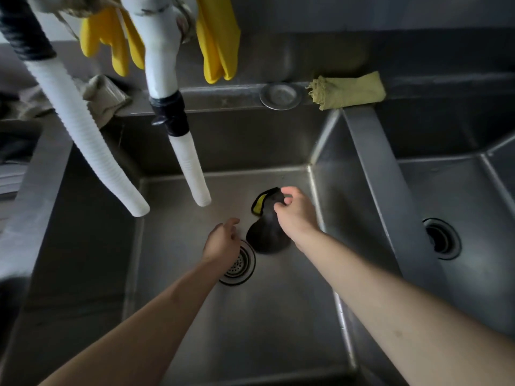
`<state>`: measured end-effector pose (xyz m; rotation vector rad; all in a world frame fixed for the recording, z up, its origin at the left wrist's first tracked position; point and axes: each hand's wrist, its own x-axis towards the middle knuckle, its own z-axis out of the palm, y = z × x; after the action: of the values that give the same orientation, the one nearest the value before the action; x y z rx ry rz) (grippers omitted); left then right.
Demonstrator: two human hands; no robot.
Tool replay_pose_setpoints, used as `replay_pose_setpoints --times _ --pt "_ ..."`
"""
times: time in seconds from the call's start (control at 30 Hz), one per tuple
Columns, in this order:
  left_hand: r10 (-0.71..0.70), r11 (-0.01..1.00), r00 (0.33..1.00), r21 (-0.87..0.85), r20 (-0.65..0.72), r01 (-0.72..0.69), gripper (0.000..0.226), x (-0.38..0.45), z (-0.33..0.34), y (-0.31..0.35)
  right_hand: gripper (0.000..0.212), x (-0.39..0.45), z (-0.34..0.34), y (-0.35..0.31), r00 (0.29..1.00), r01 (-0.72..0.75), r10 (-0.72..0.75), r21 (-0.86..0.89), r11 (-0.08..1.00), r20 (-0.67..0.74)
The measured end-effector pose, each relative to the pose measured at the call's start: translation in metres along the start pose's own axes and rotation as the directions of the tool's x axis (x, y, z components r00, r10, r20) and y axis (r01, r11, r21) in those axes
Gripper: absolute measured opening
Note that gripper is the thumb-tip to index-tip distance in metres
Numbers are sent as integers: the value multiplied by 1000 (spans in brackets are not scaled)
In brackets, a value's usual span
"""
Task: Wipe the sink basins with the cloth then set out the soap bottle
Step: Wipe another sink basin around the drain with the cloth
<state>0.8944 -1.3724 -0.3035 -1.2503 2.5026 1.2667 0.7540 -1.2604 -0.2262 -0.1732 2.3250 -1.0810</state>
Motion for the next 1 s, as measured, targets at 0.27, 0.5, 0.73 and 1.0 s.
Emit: replay_pose_setpoints --times 0.27,0.5,0.73,1.0 --pt "258 964 957 109 -130 -245 39 6 38 53 20 -16 -72 -37 894 429 -446 -203 880 -46" --pt "299 914 954 289 -4 -285 54 22 72 60 21 5 -137 -44 506 737 -861 -488 468 -62" --pt "345 755 939 598 -11 -270 62 44 94 50 21 38 -162 -19 524 609 -847 -659 441 -82" --pt "394 779 916 558 -80 -286 53 83 89 46 26 47 -160 -11 524 632 -845 -617 469 -106"
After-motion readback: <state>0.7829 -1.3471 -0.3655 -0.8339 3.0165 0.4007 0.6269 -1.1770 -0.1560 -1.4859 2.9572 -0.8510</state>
